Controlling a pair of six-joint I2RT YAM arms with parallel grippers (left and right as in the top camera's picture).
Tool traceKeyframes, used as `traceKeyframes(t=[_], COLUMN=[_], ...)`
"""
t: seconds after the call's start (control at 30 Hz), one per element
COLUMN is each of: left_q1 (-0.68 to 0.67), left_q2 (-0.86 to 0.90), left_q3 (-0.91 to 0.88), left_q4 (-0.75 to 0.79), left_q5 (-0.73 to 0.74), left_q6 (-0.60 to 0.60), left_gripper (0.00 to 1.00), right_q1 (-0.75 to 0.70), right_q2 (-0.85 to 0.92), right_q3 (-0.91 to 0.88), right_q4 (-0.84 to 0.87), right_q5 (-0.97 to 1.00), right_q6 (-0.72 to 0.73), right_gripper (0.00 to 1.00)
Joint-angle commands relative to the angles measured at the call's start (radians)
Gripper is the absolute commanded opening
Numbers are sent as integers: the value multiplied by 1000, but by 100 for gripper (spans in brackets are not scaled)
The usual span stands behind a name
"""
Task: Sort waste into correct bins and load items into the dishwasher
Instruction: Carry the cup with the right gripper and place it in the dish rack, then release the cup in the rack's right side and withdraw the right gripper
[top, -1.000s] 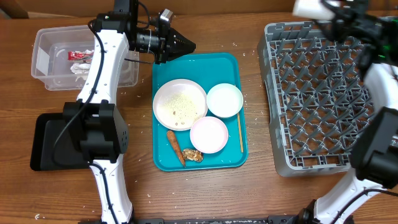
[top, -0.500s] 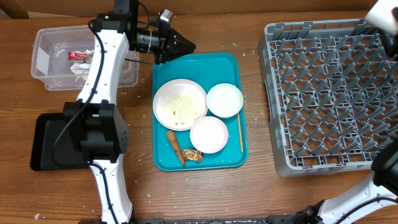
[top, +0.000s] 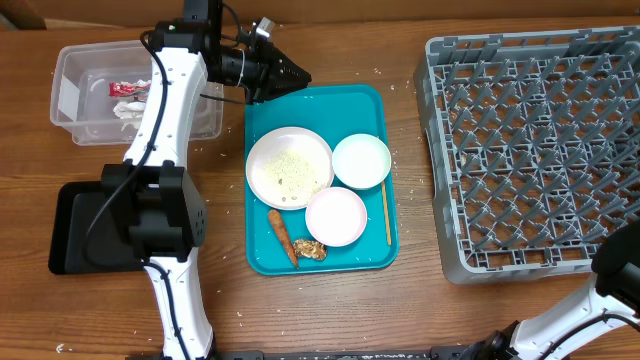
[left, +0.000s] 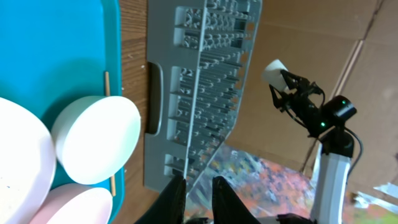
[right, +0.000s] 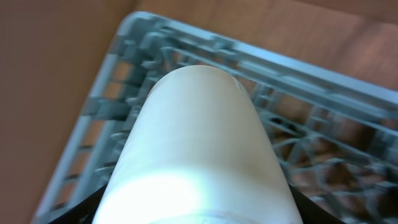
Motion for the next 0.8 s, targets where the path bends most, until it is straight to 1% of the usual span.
traceKeyframes(t=[0.0, 0.2, 0.37, 0.4, 0.5, 0.53, 0.6, 0.77], left_q1=[3, 3, 3, 3, 3, 3, 3, 3], left_q2=[-6, -6, -6, -6, -6, -6, -6, -6], left_q3=[0, 0, 0, 0, 0, 0, 0, 0], left_q4=[1, 0, 0, 0, 0, 0, 0, 0], left_q5=[-39, -39, -39, -39, -31, -31, -31, -31], left_q6=[-6, -7, -14, -14, -14, -14, -14, -26], left_gripper=[19, 19, 19, 20, 20, 20, 20, 21], right_q1=[10, 11, 11, 11, 11, 11, 11, 11], right_q2=[30, 87, 88, 88, 88, 88, 88, 86], right_q3=[15, 15, 15, 15, 15, 15, 19, 80], right_q4=[-23, -64, -77, -82, -87, -87, -92, -134], right_q5=[139, 124, 34, 23, 21, 21, 21, -6], right_q6=[-25, -18, -16, -6, 8, 8, 8, 8], right_gripper=[47, 47, 54, 56, 82, 88, 89, 95])
